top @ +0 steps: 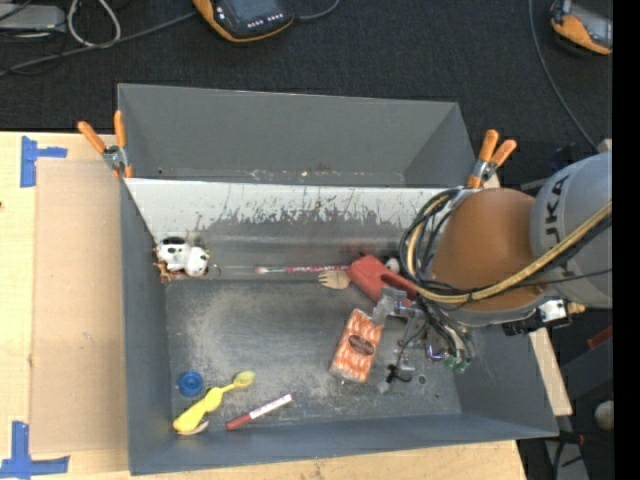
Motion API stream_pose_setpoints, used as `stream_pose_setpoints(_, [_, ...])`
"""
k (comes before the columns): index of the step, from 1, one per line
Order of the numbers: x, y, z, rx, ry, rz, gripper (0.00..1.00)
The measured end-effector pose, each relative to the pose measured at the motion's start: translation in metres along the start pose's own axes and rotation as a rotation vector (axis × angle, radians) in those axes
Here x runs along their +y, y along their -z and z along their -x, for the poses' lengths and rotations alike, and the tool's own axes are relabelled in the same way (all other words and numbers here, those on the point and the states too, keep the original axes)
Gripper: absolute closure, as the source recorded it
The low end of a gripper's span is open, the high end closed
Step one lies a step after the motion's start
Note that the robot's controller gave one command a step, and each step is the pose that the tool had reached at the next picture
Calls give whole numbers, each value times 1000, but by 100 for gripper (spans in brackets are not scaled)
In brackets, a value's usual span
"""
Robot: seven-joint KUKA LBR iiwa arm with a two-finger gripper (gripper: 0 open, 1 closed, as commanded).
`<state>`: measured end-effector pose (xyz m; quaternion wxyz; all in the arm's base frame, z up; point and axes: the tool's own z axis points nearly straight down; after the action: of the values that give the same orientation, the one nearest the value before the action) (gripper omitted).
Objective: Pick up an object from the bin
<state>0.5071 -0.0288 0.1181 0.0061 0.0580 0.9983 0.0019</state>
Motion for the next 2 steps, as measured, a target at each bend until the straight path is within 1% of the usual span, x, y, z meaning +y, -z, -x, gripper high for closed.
stream_pose_setpoints(1, [-7, 42, 0, 0, -40, 1, 0])
stream_pose_setpoints(2, [-5, 34, 3, -1, -15, 1, 0])
